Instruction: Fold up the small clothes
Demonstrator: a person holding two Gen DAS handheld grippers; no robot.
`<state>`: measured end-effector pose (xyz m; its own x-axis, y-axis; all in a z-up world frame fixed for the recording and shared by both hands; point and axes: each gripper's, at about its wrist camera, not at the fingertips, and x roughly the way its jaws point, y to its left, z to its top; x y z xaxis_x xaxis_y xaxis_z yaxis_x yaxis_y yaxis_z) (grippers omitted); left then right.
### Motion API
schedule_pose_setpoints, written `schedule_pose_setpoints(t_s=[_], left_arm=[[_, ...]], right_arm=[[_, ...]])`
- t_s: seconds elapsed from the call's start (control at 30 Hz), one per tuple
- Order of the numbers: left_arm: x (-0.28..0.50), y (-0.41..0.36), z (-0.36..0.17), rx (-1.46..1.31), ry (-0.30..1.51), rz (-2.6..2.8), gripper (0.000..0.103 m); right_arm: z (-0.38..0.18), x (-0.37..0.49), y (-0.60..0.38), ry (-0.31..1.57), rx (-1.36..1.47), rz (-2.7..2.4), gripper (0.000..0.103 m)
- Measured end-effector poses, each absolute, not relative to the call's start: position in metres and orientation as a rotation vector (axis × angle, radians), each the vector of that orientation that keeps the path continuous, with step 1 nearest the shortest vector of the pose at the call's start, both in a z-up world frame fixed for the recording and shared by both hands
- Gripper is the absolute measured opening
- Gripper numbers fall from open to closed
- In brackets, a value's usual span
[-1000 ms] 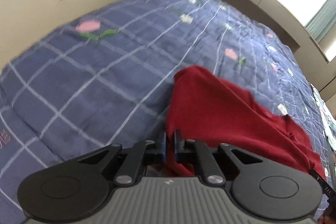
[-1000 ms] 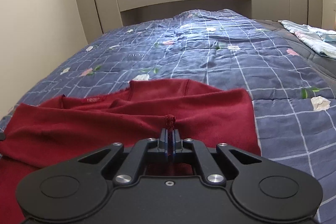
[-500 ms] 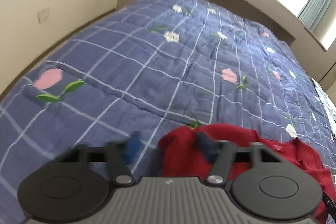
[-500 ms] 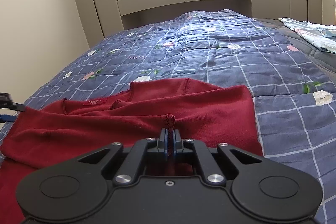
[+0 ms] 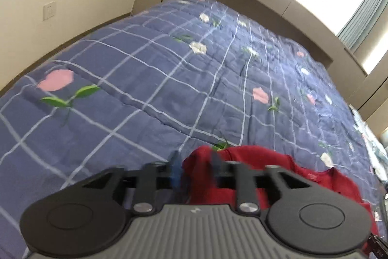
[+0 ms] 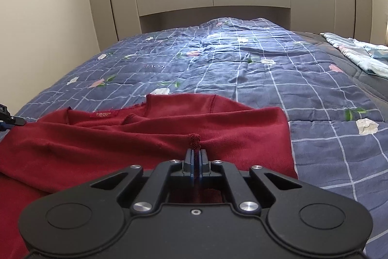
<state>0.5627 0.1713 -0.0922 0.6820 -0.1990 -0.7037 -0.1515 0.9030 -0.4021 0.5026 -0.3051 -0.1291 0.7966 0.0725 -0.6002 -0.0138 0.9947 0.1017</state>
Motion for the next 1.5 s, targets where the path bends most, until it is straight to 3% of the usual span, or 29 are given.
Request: schedule_pose_setpoints(t_s=[0.03, 0.07, 0.13, 0.27, 0.37, 0.43, 0.47, 0.63, 0.73, 0.77, 0.83, 0.93, 1.0, 1.03, 1.07, 1.3, 1.5], left_arm=[[0.553, 0.172, -0.088, -0.437, 0.813, -0.018, 0.067], [0.544, 0.171, -0.085, -0.405, 0.802, 0.000, 0.075], [0.520, 0.167, -0.080, -0.301, 0.773, 0.023, 0.077], [0.467, 0.155, -0.074, -0.122, 0.702, -0.004, 0.100], [0.439, 0.139, -0.077, 0.029, 0.694, -0.028, 0.102], [0.430, 0.127, -0.081, 0.125, 0.708, -0.037, 0.102], [0.428, 0.121, -0.084, 0.162, 0.706, -0.035, 0.101], [0.441, 0.101, -0.091, 0.207, 0.699, -0.006, 0.086], [0.448, 0.096, -0.090, 0.183, 0.684, -0.003, 0.071], [0.449, 0.093, -0.090, 0.179, 0.677, -0.005, 0.060], [0.449, 0.090, -0.091, 0.178, 0.669, -0.010, 0.048], [0.446, 0.086, -0.094, 0.169, 0.654, -0.035, 0.043], [0.445, 0.086, -0.095, 0.161, 0.649, -0.044, 0.030], [0.445, 0.086, -0.095, 0.142, 0.656, -0.060, 0.009], [0.446, 0.087, -0.095, 0.123, 0.660, -0.064, 0.004], [0.430, 0.098, -0.086, -0.045, 0.670, 0.094, 0.002], [0.428, 0.100, -0.109, -0.135, 0.755, 0.177, 0.002]], right_arm=[[-0.129, 0.502, -0.306, 0.648, 0.098, 0.047, 0.005], [-0.129, 0.501, -0.306, 0.648, 0.101, 0.047, 0.006], [-0.127, 0.499, -0.307, 0.643, 0.109, 0.047, 0.012], [-0.124, 0.495, -0.307, 0.642, 0.106, 0.054, 0.023], [-0.122, 0.494, -0.306, 0.652, 0.104, 0.064, 0.038], [-0.121, 0.494, -0.306, 0.658, 0.110, 0.080, 0.054], [-0.120, 0.493, -0.305, 0.661, 0.108, 0.087, 0.056], [-0.119, 0.491, -0.300, 0.671, 0.095, 0.084, 0.059], [-0.119, 0.491, -0.301, 0.675, 0.095, 0.085, 0.058], [-0.119, 0.492, -0.301, 0.677, 0.092, 0.086, 0.056], [-0.119, 0.492, -0.300, 0.680, 0.086, 0.095, 0.044], [-0.121, 0.493, -0.300, 0.688, 0.092, 0.119, 0.034], [-0.122, 0.494, -0.299, 0.692, 0.087, 0.121, 0.031], [-0.123, 0.495, -0.298, 0.692, 0.084, 0.121, 0.030], [-0.123, 0.495, -0.297, 0.692, 0.083, 0.121, 0.030], [-0.122, 0.495, -0.292, 0.687, 0.057, 0.118, 0.014], [-0.125, 0.496, -0.284, 0.702, -0.016, 0.107, 0.013]])
